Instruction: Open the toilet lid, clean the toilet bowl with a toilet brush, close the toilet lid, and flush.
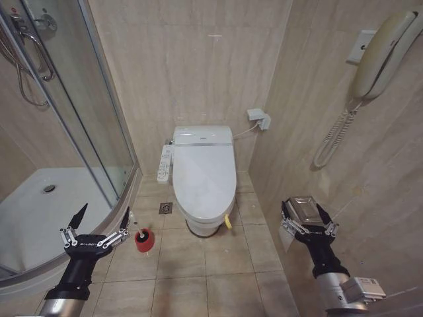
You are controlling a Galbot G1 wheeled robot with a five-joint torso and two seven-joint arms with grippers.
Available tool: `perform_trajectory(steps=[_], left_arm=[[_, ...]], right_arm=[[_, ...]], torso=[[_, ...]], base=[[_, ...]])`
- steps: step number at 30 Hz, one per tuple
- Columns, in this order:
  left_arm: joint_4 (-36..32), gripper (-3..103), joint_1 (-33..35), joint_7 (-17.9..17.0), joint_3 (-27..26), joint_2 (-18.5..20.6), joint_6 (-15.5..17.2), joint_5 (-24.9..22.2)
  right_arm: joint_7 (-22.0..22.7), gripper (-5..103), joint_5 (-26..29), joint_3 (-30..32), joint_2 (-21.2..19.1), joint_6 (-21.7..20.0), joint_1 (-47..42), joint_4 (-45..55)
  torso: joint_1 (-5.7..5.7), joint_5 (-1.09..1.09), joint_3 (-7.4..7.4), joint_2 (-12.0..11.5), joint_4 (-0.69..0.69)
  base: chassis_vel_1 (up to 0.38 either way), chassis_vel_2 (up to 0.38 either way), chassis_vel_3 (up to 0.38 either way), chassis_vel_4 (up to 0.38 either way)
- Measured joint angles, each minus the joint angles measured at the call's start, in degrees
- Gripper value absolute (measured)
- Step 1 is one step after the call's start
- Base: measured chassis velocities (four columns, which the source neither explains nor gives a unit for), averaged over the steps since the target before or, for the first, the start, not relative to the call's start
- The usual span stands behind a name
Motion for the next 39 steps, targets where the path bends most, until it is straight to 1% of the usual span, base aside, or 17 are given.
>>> perform_trajectory(steps=[2, 11, 13, 14, 17, 21, 29, 32, 35, 39], left_arm=[[0.0, 100, 0.0, 0.0, 0.0, 0.0, 0.0, 0.0], [0.0, 100, 0.0, 0.0, 0.0, 0.0, 0.0, 0.0], [0.0, 100, 0.0, 0.0, 0.0, 0.0, 0.0, 0.0], [0.0, 100, 0.0, 0.0, 0.0, 0.0, 0.0, 0.0], [0.0, 100, 0.0, 0.0, 0.0, 0.0, 0.0, 0.0], [0.0, 100, 0.0, 0.0, 0.0, 0.0, 0.0, 0.0], [0.0, 100, 0.0, 0.0, 0.0, 0.0, 0.0, 0.0], [0.0, 100, 0.0, 0.0, 0.0, 0.0, 0.0, 0.0], [0.0, 100, 0.0, 0.0, 0.0, 0.0, 0.0, 0.0], [0.0, 100, 0.0, 0.0, 0.0, 0.0, 0.0, 0.0]], right_arm=[[-0.4, 100, -0.8, 0.1, 0.0, 1.6, 0.1, -0.9], [-1.9, 100, -2.7, 0.2, -0.2, 4.2, 0.4, -2.6], [-3.4, 100, -2.6, 0.4, -0.1, 4.1, 0.2, -2.5], [-3.4, 100, -2.6, 0.4, -0.1, 4.1, 0.2, -2.5], [-4.0, 100, -1.6, 0.2, 0.0, 2.0, 0.6, -1.7], [-4.4, 100, -1.1, -0.1, -0.5, 1.5, 1.5, -1.5], [-4.4, 100, -0.9, -0.2, -0.6, 2.4, 1.5, -1.6], [-4.3, 100, -0.9, -0.2, -0.5, 2.7, 1.4, -1.6], [-4.3, 100, -0.9, -0.2, -0.5, 2.8, 1.3, -1.6], [-4.2, 100, -1.4, -0.3, -0.4, 3.4, 1.0, -2.2]], torso=[[0.00, 0.00, 0.00, 0.0, 0.00], [0.00, 0.00, 0.00, 0.0, 0.00], [0.00, 0.00, 0.00, 0.0, -0.01], [0.00, 0.00, 0.00, 0.0, -0.01], [0.00, 0.00, 0.00, 0.0, -0.01], [0.00, 0.00, 0.00, 0.0, 0.00], [-0.02, 0.00, -0.01, 0.0, -0.01], [-0.01, 0.00, 0.00, 0.0, 0.00], [0.00, -0.01, 0.00, 0.0, -0.02], [0.01, -0.01, 0.01, 0.0, 0.00]], base=[[0.000, 0.000, 0.000, 0.000], [0.000, 0.000, 0.000, 0.000], [0.000, 0.000, 0.000, 0.000], [0.000, 0.000, 0.000, 0.000], [0.000, 0.000, 0.000, 0.000], [0.000, 0.000, 0.000, 0.000], [-0.021, 0.022, 0.026, -0.021], [-0.115, 0.123, 0.103, -0.136], [-0.200, 0.160, 0.206, -0.207], [-0.216, 0.214, 0.221, -0.218]])
